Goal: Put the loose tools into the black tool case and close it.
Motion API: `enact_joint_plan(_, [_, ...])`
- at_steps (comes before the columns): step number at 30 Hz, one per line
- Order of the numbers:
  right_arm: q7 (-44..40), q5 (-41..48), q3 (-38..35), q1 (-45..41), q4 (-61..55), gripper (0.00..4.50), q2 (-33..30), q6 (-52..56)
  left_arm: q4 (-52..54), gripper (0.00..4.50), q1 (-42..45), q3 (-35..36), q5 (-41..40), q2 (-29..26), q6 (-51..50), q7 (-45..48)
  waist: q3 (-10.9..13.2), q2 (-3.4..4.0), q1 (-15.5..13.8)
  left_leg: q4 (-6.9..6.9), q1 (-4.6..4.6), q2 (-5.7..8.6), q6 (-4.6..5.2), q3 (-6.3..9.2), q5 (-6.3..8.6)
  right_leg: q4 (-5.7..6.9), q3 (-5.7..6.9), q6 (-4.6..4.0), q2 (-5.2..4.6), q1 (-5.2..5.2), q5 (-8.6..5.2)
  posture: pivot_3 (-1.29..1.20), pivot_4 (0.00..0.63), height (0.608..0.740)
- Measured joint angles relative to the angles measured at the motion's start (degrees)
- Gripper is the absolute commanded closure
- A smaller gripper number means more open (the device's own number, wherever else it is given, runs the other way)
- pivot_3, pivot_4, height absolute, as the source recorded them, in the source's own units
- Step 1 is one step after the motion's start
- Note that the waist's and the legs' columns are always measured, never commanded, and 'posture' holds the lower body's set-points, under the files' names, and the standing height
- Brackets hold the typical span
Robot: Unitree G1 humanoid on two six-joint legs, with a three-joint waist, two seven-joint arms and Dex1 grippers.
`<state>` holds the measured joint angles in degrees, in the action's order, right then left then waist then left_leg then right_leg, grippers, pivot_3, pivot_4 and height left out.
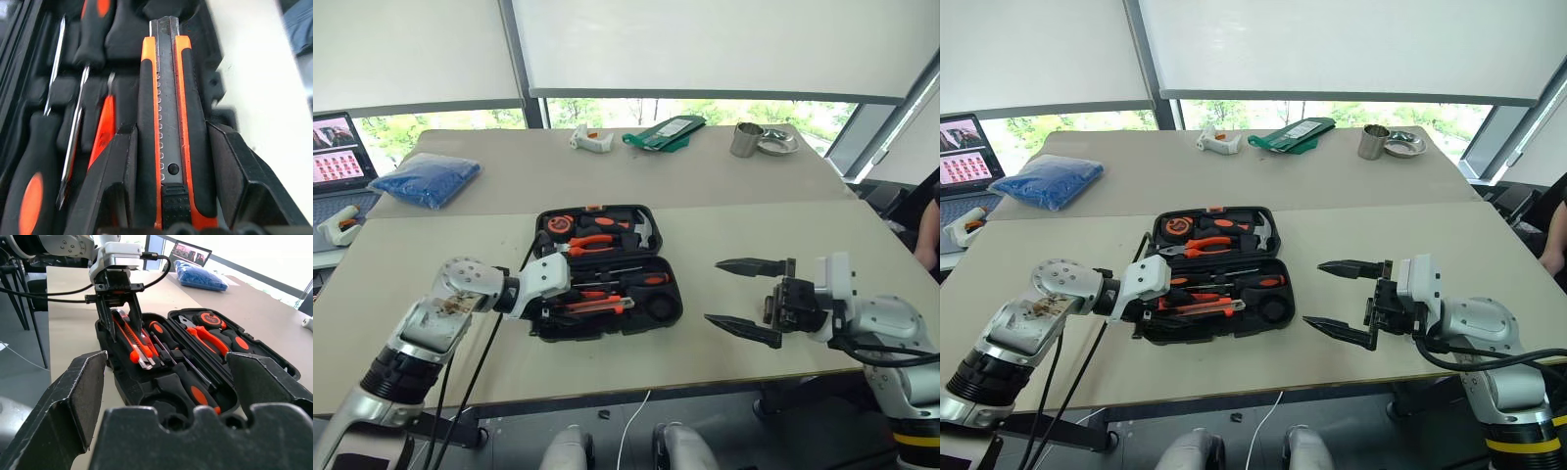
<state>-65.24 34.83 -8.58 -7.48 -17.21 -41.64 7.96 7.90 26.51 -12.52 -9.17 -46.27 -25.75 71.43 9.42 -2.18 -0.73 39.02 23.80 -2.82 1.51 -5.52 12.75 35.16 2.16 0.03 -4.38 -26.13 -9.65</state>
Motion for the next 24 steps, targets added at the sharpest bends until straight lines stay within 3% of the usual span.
enact_joint_plan(21, [-1.6, -0.2, 0.9, 1.2, -1.4, 0.00, -1.5, 0.9, -0.4, 2.86, 0.0, -2.4, 0.5, 2.5, 0.9, -1.5, 0.0, 0.02, -0.3, 0.03, -0.01, 0.03, 0.02, 0.05, -0.01, -0.01, 0.00, 0.00, -0.01, 0.06, 0.00, 0.00, 0.150, 0.740])
enact_joint_plan(22, [-1.6, -0.2, 1.0, 1.1, -1.4, 0.00, -1.5, 1.0, -0.4, 1.85, 0.0, -2.4, 0.5, 2.6, 0.8, -1.5, 0.0, 0.02, -0.4, 0.03, -0.01, 0.04, 0.03, 0.05, -0.02, -0.01, 0.00, 0.00, -0.01, 0.06, 0.00, 0.00, 0.150, 0.740])
enact_joint_plan(24, [-1.6, -0.2, 1.0, 1.0, -1.4, 0.00, -1.5, 1.2, -0.4, 1.34, 0.0, -2.0, -0.2, 3.3, 0.4, -1.6, 0.0, 0.02, -0.6, 0.04, -0.01, 0.04, 0.04, 0.07, -0.02, -0.01, 0.00, -0.03, -0.01, 0.09, -0.02, 0.00, 0.150, 0.740])
